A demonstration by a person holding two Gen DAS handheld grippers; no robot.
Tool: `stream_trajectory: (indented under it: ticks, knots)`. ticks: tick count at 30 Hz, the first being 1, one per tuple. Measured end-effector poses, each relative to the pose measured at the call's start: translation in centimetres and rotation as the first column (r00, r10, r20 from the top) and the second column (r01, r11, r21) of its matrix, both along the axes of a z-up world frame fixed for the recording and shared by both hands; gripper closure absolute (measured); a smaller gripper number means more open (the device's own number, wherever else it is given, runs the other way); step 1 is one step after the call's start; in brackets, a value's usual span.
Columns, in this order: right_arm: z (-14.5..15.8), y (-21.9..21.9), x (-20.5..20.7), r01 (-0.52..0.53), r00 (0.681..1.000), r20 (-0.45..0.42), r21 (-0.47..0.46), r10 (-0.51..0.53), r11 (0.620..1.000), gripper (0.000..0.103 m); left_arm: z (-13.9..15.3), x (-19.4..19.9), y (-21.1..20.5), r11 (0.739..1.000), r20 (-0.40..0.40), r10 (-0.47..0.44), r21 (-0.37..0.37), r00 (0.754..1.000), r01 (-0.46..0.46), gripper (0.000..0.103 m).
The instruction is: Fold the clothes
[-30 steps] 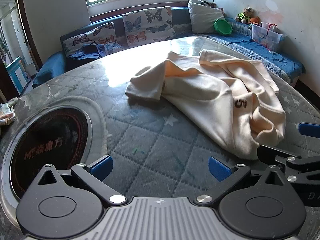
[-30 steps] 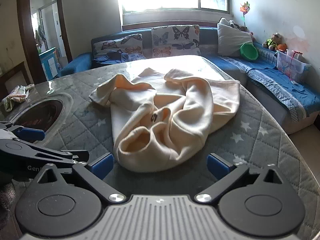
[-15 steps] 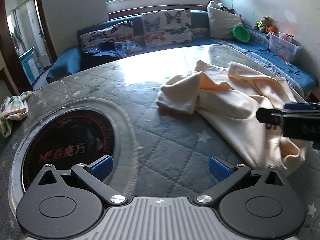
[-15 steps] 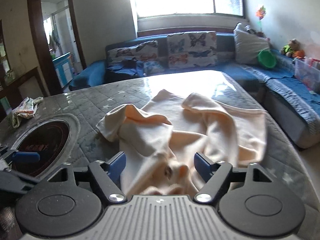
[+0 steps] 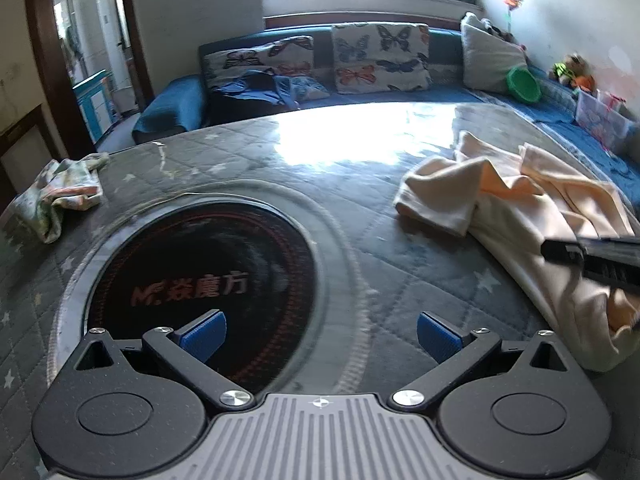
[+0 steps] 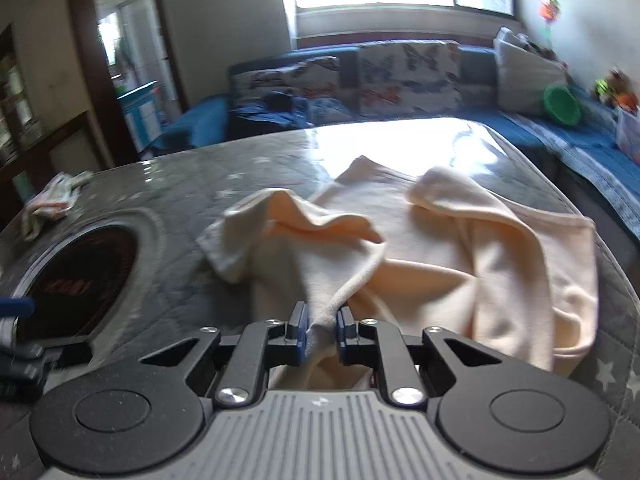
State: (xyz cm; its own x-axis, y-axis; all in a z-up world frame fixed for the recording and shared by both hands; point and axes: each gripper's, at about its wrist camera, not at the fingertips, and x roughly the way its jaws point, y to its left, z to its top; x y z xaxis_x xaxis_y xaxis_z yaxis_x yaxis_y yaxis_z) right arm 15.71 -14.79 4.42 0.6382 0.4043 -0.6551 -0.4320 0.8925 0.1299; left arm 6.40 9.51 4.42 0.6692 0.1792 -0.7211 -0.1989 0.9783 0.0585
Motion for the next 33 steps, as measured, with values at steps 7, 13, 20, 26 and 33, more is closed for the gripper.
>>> stream_trajectory:
  ticks: [7,13,20,26,33]
  knots:
    - [0.2,3.6,-4.7,-0.175,0.983,0.048,-0.021,0.175,0.984,0.095,1.5,-1.0,1.5,0.999,0.039,0.028,-0.026,0.999,-0.027,0.0]
    - [-0.3,6.9,-9.9,-0.338,0.939,0.049,-0.048,0.34,0.94,0.095,2.3,-1.8,1.7,0.998,0.059,-0.003,-0.06,0.998,0.006,0.0]
    - [-0.4,9.7,-15.6,-0.547,0.836,0.021,-0.057,0.548,0.836,0.082,1.5,-2.0,2.0,0.998,0.041,-0.019,-0.064,0.999,0.021,0.0]
    - [2.2,6.7,-16.4,-0.548,0.833,0.055,-0.045,0.55,0.835,0.07,0.4,-1.8,3.2,0.996,0.015,0.003,-0.085,1.0,-0.002,0.0]
    - [4.1,1.3,-11.1,-0.276,0.948,0.14,-0.093,0.287,0.957,0.068,0.1,-1.0,2.4,0.993,0.016,-0.03,-0.11,0.999,0.031,0.0]
